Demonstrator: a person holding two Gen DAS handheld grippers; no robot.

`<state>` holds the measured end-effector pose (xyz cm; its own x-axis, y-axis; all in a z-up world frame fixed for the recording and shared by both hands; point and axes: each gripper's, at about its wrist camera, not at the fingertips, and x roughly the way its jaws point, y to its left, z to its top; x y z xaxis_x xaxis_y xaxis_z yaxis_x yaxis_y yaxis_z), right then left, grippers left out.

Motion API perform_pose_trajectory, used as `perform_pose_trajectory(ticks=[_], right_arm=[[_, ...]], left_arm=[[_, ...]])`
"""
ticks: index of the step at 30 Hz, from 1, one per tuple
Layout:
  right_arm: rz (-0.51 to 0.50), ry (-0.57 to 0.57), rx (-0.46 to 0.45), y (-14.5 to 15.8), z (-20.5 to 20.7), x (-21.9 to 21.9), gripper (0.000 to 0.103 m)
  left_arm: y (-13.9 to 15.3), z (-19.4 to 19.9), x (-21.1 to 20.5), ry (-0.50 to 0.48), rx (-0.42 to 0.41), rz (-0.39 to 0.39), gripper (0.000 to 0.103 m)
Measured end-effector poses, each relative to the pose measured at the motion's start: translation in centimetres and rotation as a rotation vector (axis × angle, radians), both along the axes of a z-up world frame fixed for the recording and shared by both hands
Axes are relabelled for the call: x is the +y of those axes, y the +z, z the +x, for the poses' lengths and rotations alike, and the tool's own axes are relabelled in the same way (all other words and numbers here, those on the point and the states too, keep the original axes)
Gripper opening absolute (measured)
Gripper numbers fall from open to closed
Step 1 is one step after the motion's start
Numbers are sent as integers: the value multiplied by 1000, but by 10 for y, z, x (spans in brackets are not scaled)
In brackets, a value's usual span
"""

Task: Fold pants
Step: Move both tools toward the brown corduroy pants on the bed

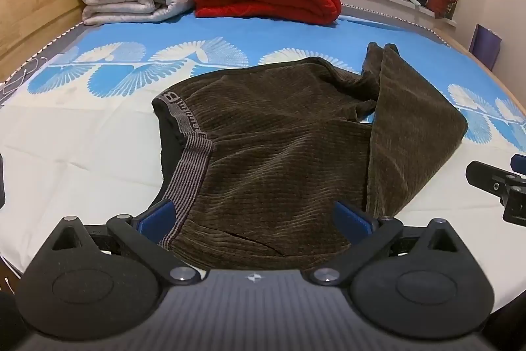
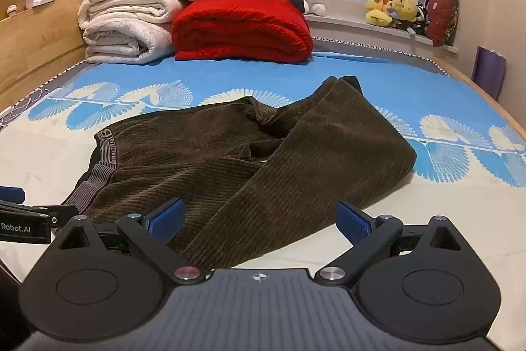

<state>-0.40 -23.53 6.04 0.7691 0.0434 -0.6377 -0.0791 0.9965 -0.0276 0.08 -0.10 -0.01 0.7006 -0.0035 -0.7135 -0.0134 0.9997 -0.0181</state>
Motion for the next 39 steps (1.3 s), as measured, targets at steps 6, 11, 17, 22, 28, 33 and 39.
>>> perform_pose_trajectory(ticks=[6, 11, 17, 22, 28, 33, 39], right_arm=[[-11, -4, -1, 1, -1, -1, 98], [-18, 2, -11, -1, 1, 1, 98], [-34, 8, -15, 3, -2, 5, 98], [-48, 9, -24, 3, -2, 6, 98], [-72, 10, -38, 3, -2, 9, 97], [-53, 9, -22, 2, -2, 10, 95], [-69, 8, -32, 2, -2, 9, 94]], left_arm=[[3, -3, -2, 1, 1, -3, 103], [0, -2, -1, -4, -4, -5, 103], [-1, -2, -2, -9, -8, -7, 103], [-1, -2, -2, -11, -12, -9, 103], [-1, -2, -1, -14, -12, -5, 103], [-1, -2, -2, -15, -6, -4, 103], [-2, -1, -1, -16, 10, 7, 103]])
